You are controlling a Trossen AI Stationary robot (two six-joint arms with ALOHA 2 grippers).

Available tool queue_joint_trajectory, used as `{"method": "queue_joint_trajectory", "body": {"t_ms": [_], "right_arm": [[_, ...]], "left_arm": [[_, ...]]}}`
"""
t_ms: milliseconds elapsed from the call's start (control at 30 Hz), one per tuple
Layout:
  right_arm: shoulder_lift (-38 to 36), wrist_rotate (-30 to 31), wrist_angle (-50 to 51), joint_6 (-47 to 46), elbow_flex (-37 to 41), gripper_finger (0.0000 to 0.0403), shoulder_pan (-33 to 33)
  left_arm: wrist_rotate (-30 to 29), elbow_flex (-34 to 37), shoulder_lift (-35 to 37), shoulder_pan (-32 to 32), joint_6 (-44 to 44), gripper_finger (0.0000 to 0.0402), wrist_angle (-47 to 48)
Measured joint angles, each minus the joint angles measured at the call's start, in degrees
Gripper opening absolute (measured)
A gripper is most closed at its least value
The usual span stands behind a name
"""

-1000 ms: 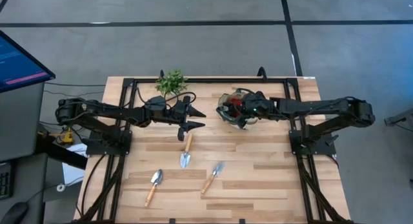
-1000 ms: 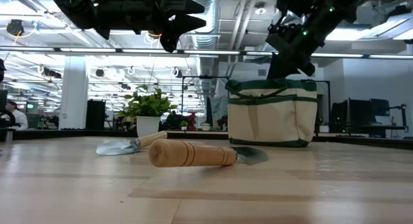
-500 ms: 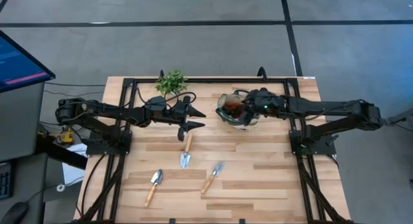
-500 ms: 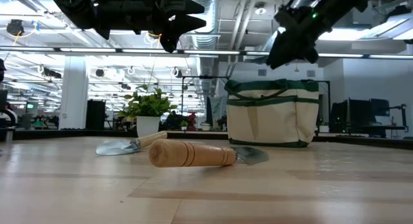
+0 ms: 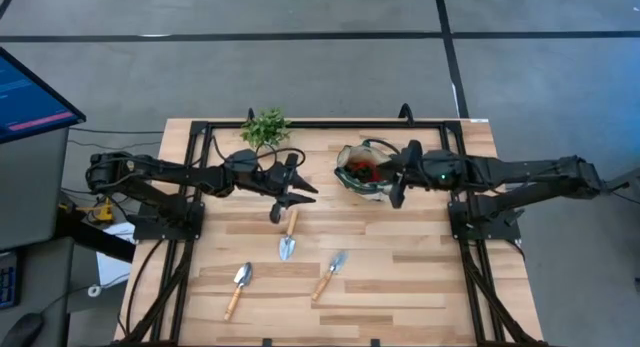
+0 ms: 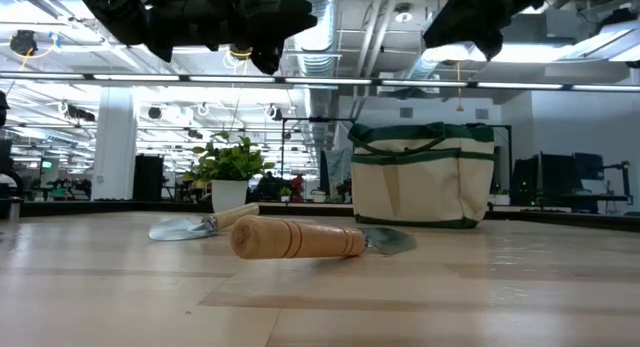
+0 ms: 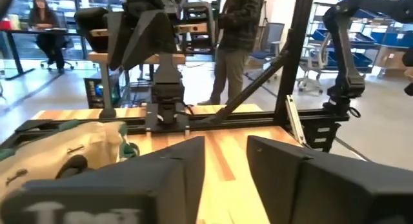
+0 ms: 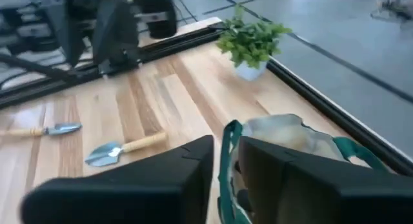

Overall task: Pick & Place Garden tools in Gardening bag
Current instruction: Put the trowel into the gardening bag

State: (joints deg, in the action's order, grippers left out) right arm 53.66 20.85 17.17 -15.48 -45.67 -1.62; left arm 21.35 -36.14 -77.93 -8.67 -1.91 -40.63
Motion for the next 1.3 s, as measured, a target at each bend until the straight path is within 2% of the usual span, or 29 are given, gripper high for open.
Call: {"method": "queue_joint_trajectory", "body": {"t_ms": [167,300,433,533,767,1067,1300], "right_arm": [[2.0,3.5,-0.8,2.2,0.0,0.0009,-5.3],[4.7,4.8,-6.2,5.6,0.0,0.0010,-9.1],[8.4,4.7,-10.5,8.6,0.0,0.0007,-11.5],[11.4,4.7,-12.2,8.6,0.0,0.0002,-11.9],[18.3,4.6,-19.2,8.5,0.0,0.0001,-11.8],[24.5,-0.2,-28.3,8.4,0.0,0.0001,-11.9],[27.8,-1.5,-31.0,8.4,0.0,0.0002,-11.9]], "left_arm": [[-0.1,0.8,2.2,-0.6,1.7,0.0046,5.4],[-0.5,4.4,8.8,-1.1,2.8,0.0008,9.2],[-0.4,10.1,17.8,-1.0,2.5,0.0004,8.8],[-0.4,14.6,23.8,-1.0,-0.7,0.0002,9.1],[-0.5,23.5,32.5,1.2,-6.6,0.0002,8.9],[-0.8,29.5,34.8,6.1,-14.1,0.0002,8.8],[-5.9,31.2,33.9,7.6,-19.9,0.0002,8.9]]}}
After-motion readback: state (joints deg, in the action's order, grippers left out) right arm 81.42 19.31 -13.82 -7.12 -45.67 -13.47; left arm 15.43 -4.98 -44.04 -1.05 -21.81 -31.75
